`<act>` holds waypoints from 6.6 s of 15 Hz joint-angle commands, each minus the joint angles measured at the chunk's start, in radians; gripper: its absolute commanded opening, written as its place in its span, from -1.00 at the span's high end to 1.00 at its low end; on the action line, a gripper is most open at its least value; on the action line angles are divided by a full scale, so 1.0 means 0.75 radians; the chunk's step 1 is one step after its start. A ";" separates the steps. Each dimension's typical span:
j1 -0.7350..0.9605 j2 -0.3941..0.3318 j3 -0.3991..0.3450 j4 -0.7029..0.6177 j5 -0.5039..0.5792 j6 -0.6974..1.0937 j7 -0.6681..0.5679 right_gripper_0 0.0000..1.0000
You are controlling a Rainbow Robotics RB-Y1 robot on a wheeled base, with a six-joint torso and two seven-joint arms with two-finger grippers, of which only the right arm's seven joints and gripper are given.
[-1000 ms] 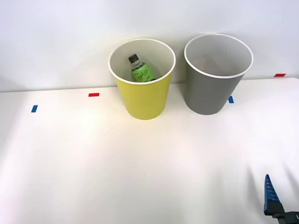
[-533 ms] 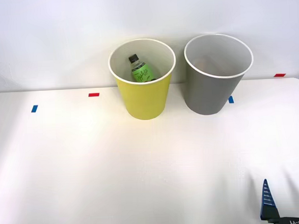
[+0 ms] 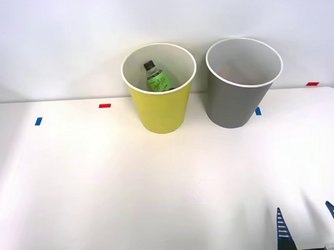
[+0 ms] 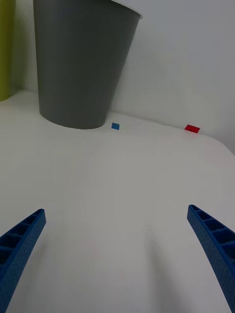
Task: Put cans in the gray bin, plastic bottles in the light green bin
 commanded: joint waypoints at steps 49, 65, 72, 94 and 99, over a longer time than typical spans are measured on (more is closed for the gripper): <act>0.224 -0.092 0.305 -0.004 -0.318 -0.128 -0.058 -1.00; 0.224 -0.092 0.305 -0.004 -0.318 -0.128 -0.058 -1.00; 0.224 -0.092 0.305 -0.004 -0.318 -0.128 -0.058 -1.00; 0.224 -0.092 0.305 -0.004 -0.318 -0.128 -0.058 -1.00; 0.224 -0.092 0.305 -0.004 -0.318 -0.128 -0.058 -1.00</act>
